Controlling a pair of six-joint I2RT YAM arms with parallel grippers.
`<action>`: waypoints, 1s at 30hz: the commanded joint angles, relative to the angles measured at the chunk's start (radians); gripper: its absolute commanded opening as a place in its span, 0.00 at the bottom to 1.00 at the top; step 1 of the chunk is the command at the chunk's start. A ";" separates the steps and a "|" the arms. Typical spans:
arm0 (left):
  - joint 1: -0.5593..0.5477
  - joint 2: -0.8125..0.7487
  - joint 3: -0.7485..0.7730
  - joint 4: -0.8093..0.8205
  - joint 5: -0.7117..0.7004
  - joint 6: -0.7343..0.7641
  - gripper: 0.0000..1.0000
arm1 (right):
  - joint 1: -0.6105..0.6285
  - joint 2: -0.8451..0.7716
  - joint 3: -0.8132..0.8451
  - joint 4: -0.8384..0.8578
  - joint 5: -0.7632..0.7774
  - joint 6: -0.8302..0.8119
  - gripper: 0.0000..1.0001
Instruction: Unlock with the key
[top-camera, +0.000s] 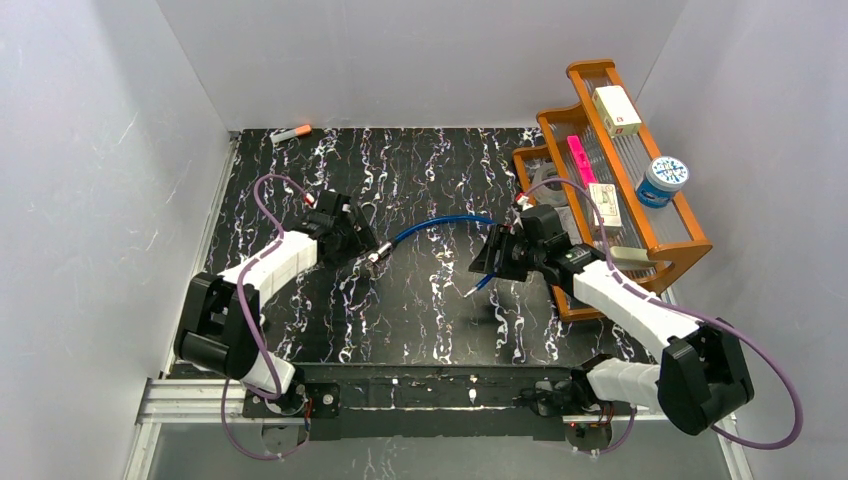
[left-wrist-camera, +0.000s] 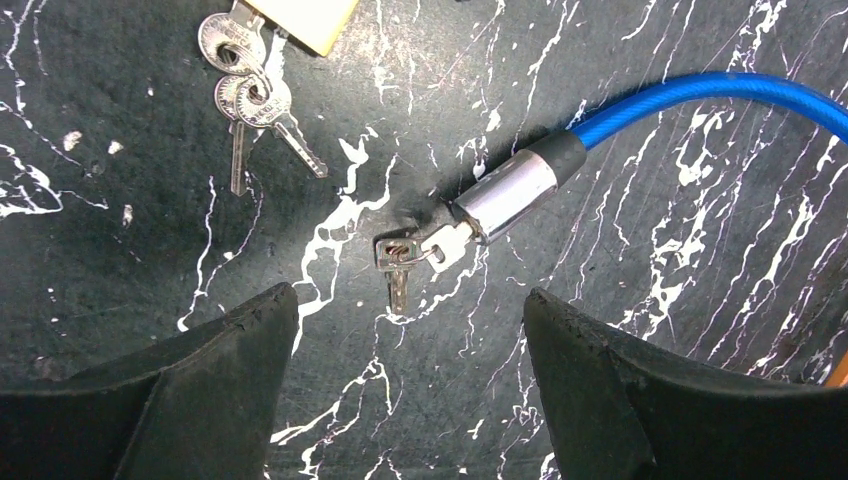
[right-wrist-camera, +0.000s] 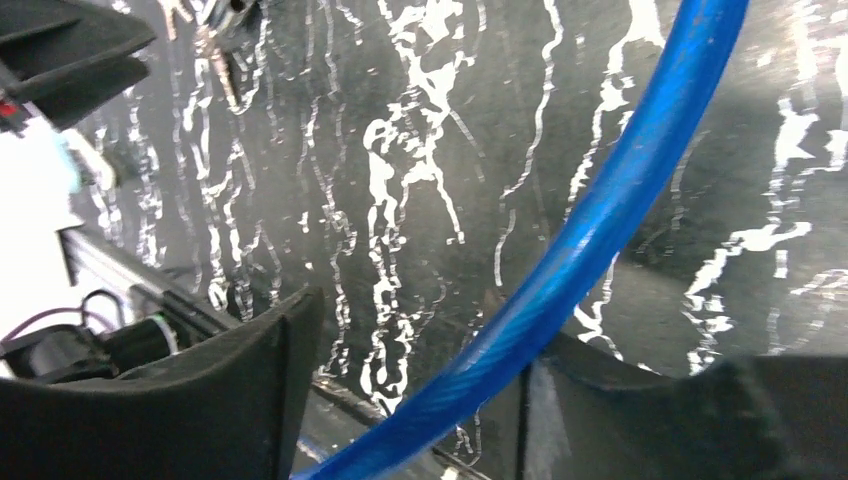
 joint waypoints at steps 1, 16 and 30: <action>0.009 -0.026 0.052 -0.062 -0.045 0.042 0.80 | -0.004 0.021 0.093 -0.101 0.173 -0.067 0.72; 0.015 -0.152 0.118 -0.224 -0.190 0.121 0.82 | -0.004 0.011 0.178 -0.313 0.597 -0.114 0.84; 0.015 -0.449 0.199 -0.266 -0.243 0.232 0.98 | -0.004 -0.224 0.369 -0.262 0.590 -0.328 0.85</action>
